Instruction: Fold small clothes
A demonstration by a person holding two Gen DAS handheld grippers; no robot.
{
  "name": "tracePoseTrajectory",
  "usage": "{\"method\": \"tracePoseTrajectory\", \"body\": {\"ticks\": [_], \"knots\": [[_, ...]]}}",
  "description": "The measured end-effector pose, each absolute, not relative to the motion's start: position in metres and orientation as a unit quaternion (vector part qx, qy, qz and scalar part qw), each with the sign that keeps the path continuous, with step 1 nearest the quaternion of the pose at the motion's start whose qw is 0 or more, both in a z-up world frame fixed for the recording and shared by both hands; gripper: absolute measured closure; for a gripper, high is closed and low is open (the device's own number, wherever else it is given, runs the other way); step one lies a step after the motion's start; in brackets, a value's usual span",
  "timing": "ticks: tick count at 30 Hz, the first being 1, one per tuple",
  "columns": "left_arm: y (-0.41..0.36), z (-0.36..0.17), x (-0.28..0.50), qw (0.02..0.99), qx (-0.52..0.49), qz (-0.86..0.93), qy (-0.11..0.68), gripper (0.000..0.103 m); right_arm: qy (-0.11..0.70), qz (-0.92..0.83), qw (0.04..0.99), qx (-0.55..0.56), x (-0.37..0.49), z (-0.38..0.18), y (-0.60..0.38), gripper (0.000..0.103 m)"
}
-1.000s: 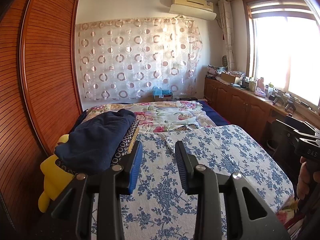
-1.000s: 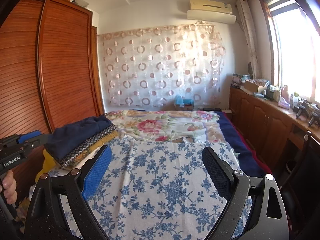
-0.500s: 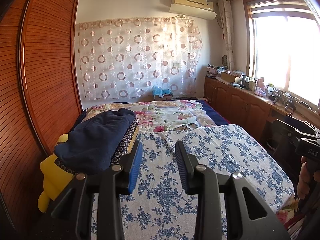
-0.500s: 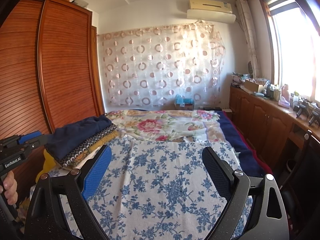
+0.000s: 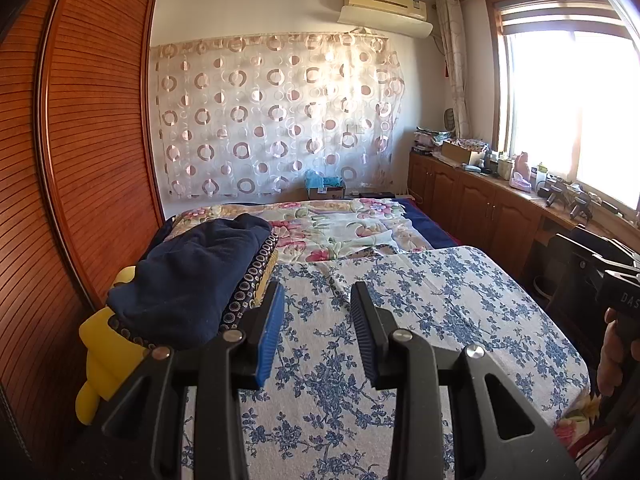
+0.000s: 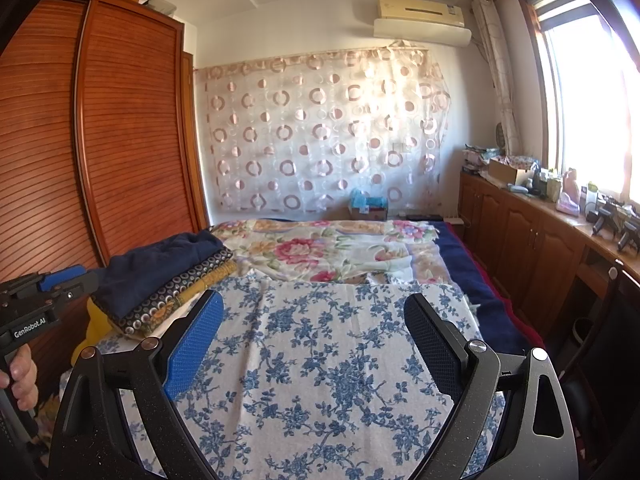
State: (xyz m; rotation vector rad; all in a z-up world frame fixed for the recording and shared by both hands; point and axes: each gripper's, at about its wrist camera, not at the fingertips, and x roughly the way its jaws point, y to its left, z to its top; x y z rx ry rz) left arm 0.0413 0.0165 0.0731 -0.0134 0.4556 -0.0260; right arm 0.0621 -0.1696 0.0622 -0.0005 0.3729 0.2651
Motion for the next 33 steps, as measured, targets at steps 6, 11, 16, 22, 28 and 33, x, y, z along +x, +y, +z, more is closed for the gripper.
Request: {"method": "tracePoseTrajectory", "body": {"ticks": [6, 11, 16, 22, 28, 33], "knots": [[0.016, 0.072, 0.042, 0.974, -0.006, -0.013, 0.226, 0.069, 0.187, 0.133, 0.973, 0.002, 0.062, 0.060, -0.171, 0.010], [0.016, 0.066, 0.043, 0.973, -0.006, -0.014, 0.230, 0.069, 0.187, 0.133, 0.973, 0.002, 0.062, 0.060, -0.171, 0.010], [0.016, 0.064, 0.047, 0.973, -0.006, -0.013, 0.232, 0.069, 0.187, 0.132, 0.974, 0.002, 0.063, 0.059, -0.171, 0.010], [0.018, 0.063, 0.049, 0.972, -0.006, -0.013, 0.233, 0.069, 0.187, 0.132, 0.973, 0.002, 0.063, 0.058, -0.171, 0.010], [0.018, 0.062, 0.048, 0.972, -0.006, -0.012, 0.233, 0.069, 0.186, 0.132, 0.974, 0.002, 0.062, 0.056, -0.170, 0.010], [0.019, 0.062, 0.048, 0.972, -0.006, -0.012, 0.233, 0.069, 0.187, 0.133, 0.973, 0.003, 0.062, 0.052, -0.171, 0.010]]}}
